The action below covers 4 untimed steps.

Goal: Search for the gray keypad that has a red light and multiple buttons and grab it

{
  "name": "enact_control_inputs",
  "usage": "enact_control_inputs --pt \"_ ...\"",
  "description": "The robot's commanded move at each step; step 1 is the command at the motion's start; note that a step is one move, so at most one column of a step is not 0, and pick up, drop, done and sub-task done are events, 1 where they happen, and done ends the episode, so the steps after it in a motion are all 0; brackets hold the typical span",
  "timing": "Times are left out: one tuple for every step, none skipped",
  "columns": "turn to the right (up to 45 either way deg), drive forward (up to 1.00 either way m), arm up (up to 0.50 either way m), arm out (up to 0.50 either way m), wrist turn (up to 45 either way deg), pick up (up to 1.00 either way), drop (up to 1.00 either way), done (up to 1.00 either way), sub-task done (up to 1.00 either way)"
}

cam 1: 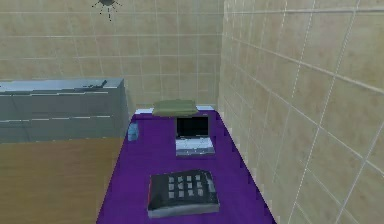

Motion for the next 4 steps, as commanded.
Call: enact_control_inputs --pt "3.0 0.00 0.00 0.00 0.0 0.00 0.00 0.00 0.00" --pt "0.0 0.25 0.00 0.00 0.0 0.00 0.00 0.00 0.00" --pt "-45.0 0.00 0.00 0.00 0.0 0.00 0.00 0.00 0.00" --pt "-45.0 0.00 0.00 0.00 0.0 0.00 0.00 0.00 0.00"
